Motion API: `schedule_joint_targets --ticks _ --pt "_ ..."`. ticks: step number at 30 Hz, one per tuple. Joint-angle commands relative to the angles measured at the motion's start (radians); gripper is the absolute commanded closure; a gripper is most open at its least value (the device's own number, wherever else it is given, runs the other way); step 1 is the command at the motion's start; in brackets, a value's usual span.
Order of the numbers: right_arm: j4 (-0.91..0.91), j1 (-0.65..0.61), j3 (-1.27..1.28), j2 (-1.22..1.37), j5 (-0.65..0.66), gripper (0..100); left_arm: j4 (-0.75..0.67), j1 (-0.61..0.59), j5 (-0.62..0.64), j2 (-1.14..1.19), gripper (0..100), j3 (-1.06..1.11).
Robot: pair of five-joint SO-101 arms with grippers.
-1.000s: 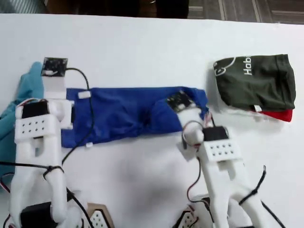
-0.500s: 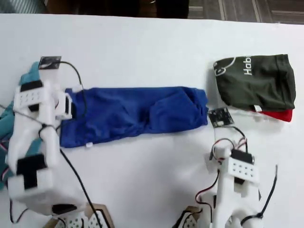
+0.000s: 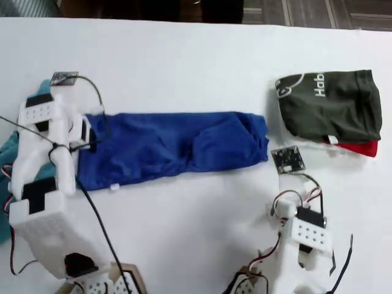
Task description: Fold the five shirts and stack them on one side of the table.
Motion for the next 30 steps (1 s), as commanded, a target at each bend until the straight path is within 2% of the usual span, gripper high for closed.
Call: schedule_joint_targets --ticks 1,11,14,24,30 --pt "-0.01 0.008 -0.005 -0.03 0.003 97.8 -0.021 -0.009 -0.002 -0.008 81 -0.033" --pt "-0.008 0.008 -0.005 -0.03 0.003 97.8 -0.052 -0.025 0.011 0.133 81 -0.044" --pt "-0.008 0.008 -0.005 -0.03 0.003 97.8 -0.023 -0.017 0.017 0.153 81 -0.068" --pt "-0.01 0.01 -0.005 -0.03 -0.031 97.8 0.1 0.124 0.058 0.204 80 -0.091" --pt "-0.012 0.012 -0.005 -0.03 -0.035 97.8 0.104 0.192 0.068 0.216 80 -0.091"
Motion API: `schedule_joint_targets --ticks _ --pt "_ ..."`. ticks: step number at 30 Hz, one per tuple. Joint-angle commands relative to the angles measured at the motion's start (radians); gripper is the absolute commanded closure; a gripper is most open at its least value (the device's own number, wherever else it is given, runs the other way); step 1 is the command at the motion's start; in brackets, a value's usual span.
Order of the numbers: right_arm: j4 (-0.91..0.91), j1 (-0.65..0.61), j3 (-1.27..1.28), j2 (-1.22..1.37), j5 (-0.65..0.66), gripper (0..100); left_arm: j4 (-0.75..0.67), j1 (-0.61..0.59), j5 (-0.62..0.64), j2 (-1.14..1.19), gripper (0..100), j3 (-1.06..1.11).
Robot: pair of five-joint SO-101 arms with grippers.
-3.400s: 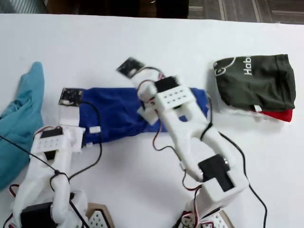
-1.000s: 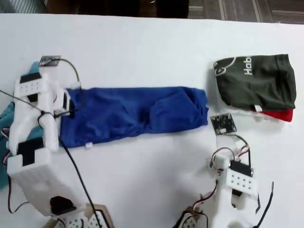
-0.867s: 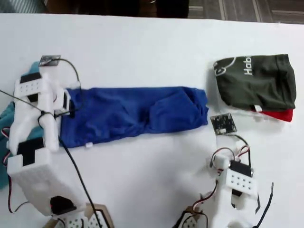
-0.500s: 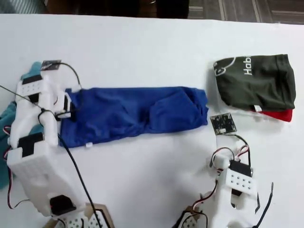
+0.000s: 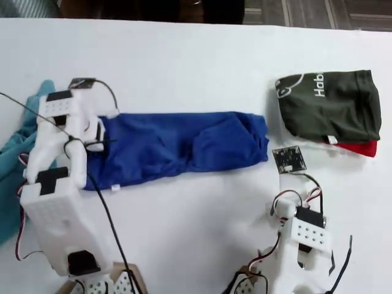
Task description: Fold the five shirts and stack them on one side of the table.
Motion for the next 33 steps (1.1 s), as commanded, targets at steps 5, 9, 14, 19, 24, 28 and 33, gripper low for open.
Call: schedule_joint_targets --ticks 5,9,14,19,24,28,33 --pt "-0.012 0.012 -0.005 -0.028 -0.009 97.8 0.018 0.077 0.008 0.017 80 0.001" --pt "-0.012 0.012 -0.005 -0.028 -0.009 97.8 0.018 0.075 0.003 0.017 81 0.001" --pt "-0.012 0.012 -0.005 -0.028 -0.009 97.8 0.02 0.074 0.003 0.017 81 0.001" --pt "-0.012 0.012 -0.005 -0.028 -0.009 97.8 0.017 0.069 0.002 0.017 80 0.001" --pt "-0.012 0.012 -0.005 -0.028 -0.009 97.8 0.018 0.064 0.0 0.017 99 0.001" --pt "-0.012 0.012 -0.005 -0.028 -0.009 97.8 0.035 0.011 0.0 0.009 97 -0.018" --pt "-0.012 0.012 -0.005 -0.028 -0.009 97.8 0.15 -0.104 -0.084 0.017 97 -0.156"
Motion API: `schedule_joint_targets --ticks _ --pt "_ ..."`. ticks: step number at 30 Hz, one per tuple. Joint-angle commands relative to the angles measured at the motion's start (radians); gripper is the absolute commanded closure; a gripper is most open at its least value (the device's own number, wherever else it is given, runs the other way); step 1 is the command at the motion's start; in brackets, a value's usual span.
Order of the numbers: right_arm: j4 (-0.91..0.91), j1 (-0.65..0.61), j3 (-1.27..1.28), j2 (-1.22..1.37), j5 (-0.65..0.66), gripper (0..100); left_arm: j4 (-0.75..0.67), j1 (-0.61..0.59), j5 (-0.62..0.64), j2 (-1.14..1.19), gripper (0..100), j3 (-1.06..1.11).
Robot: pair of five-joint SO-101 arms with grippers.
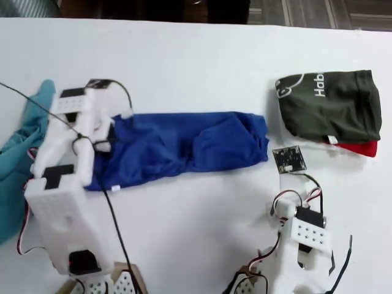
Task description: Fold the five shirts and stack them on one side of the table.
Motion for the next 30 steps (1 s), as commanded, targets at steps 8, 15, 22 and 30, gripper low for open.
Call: schedule_joint_targets --ticks 8,15,22,30 --pt "-0.012 0.012 -0.005 -0.028 -0.009 97.8 0.284 -0.184 -0.121 -0.003 97 -0.32" --pt "-0.013 0.013 -0.005 -0.028 -0.009 97.8 0.381 -0.146 -0.121 -0.012 97 -0.4" --pt "-0.013 0.013 -0.005 -0.028 -0.011 97.8 0.391 0.003 -0.066 -0.028 97 -0.395" --pt "-0.039 0.067 -0.005 -0.028 -0.072 97.8 0.391 0.252 0.018 -0.209 97 -0.394"
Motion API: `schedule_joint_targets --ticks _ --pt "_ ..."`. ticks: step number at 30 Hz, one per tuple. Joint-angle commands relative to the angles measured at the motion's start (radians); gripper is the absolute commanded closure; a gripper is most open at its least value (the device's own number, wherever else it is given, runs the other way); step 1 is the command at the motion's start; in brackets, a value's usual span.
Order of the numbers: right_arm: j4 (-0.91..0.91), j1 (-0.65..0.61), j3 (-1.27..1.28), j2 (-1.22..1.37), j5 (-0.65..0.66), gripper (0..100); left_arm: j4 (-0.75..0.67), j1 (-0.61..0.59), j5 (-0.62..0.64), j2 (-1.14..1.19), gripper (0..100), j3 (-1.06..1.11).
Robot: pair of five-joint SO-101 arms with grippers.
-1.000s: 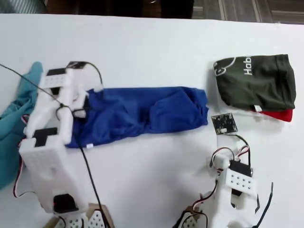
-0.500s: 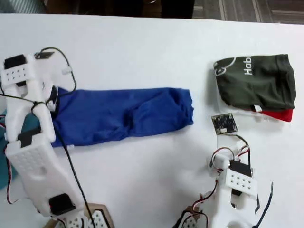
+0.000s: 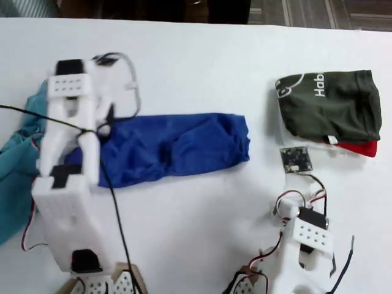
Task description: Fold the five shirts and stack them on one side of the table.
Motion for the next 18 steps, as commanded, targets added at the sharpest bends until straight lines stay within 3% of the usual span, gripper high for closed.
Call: schedule_joint_targets --ticks 1,10,18 --pt "-0.016 0.015 -0.005 -0.028 -0.017 97.8 0.018 0.129 0.041 -0.146 97 -0.036" --pt "-0.015 0.015 -0.005 -0.028 -0.021 97.8 -0.031 0.465 0.106 -0.206 97 -0.045" --pt "-0.015 0.015 -0.005 -0.028 -0.02 97.8 -0.207 0.637 0.106 -0.204 97 -0.045"
